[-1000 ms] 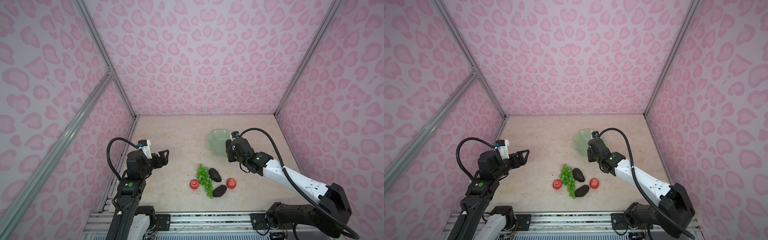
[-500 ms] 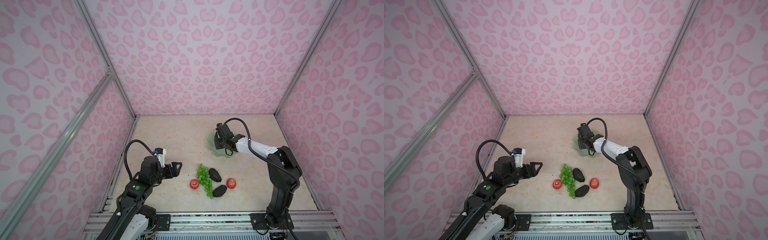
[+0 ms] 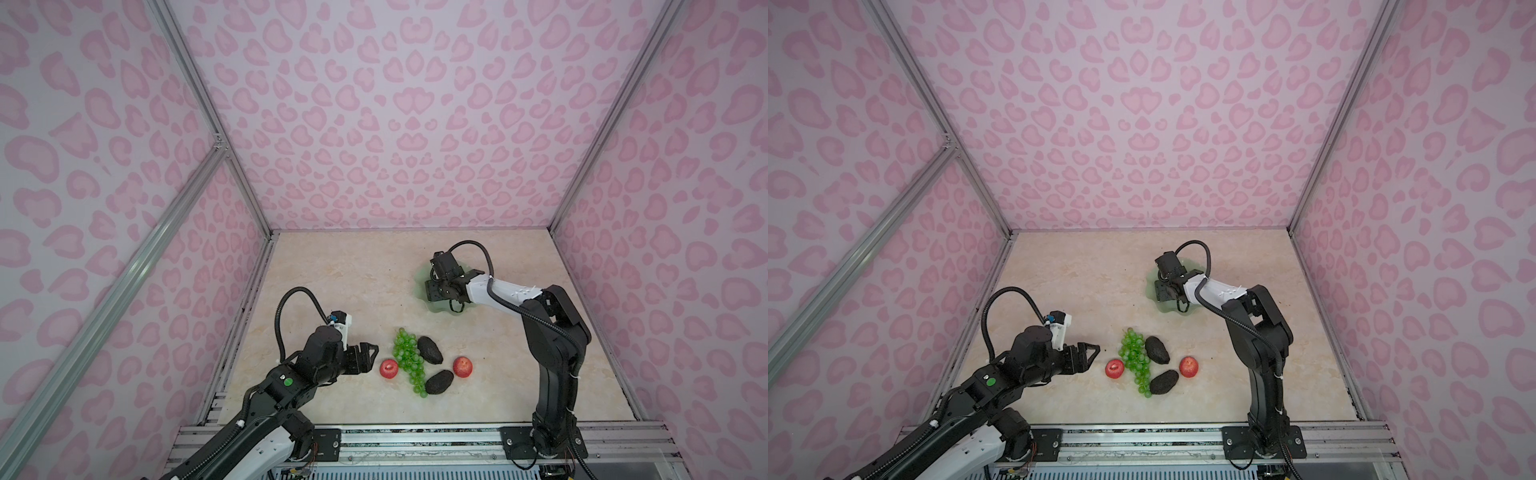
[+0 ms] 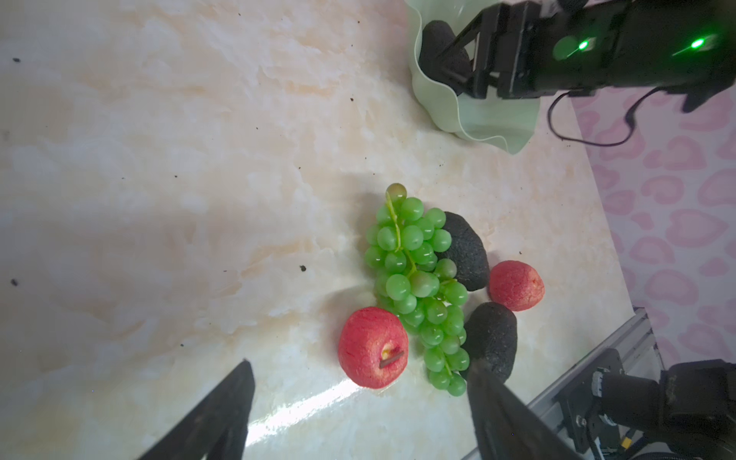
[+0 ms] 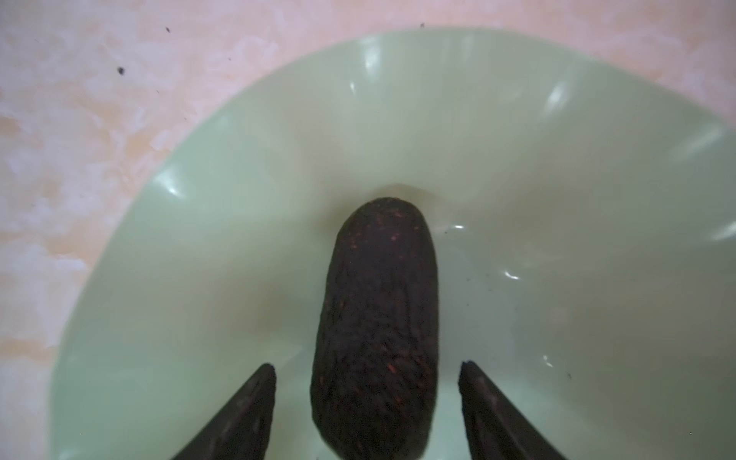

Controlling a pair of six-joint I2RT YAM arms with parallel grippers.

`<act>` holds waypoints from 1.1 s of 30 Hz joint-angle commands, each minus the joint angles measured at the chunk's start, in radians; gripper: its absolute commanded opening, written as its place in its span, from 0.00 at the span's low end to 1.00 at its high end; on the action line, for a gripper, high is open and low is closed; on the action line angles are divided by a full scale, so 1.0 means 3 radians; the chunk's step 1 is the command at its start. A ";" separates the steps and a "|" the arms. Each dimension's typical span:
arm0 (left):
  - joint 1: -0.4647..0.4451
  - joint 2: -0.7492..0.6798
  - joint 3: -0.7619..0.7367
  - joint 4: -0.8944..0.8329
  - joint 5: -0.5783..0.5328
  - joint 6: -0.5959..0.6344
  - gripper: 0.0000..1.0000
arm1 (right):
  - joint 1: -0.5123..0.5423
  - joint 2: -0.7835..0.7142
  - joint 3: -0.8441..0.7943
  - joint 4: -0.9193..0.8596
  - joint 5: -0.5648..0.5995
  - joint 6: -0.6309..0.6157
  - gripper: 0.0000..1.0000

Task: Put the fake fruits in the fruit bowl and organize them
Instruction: 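Release the avocado into the bowl while the left gripper reaches for an apple, then drop the red apple into the bowl with the left gripper while right reaches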

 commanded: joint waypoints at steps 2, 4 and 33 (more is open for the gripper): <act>-0.0197 0.0173 0.0004 0.0204 -0.0239 -0.0076 0.85 | 0.0003 -0.0486 -0.0145 0.0106 0.0046 0.0079 0.84; -0.0282 0.0289 -0.0004 0.0286 -0.0289 -0.0075 0.85 | 0.0003 -0.0802 -0.0316 0.0194 0.0041 0.0106 0.89; -0.0636 0.1460 -0.0035 0.0865 -0.0209 -0.0145 0.73 | -0.0004 -0.2334 -0.1451 0.0292 0.0172 0.0347 0.92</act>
